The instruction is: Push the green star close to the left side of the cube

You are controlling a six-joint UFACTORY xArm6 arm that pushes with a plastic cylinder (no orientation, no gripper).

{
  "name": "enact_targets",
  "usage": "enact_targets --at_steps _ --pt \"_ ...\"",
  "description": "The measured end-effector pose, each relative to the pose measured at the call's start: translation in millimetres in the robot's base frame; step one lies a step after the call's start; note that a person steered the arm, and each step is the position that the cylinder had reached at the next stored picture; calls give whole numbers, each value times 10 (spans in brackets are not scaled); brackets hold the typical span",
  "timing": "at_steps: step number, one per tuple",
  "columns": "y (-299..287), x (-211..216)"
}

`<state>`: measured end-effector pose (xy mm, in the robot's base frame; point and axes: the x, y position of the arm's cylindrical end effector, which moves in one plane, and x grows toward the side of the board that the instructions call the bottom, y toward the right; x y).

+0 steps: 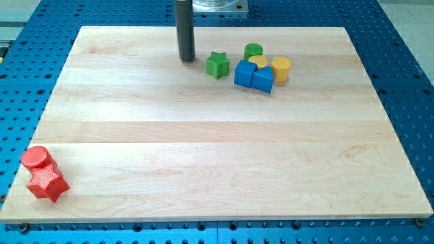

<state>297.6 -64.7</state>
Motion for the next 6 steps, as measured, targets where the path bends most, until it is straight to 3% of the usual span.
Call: enact_targets --at_steps 2,3,4,5,6 --pt "110 308" --pt "533 285" --pt "545 88" --pt "416 -51" --pt "-576 205"
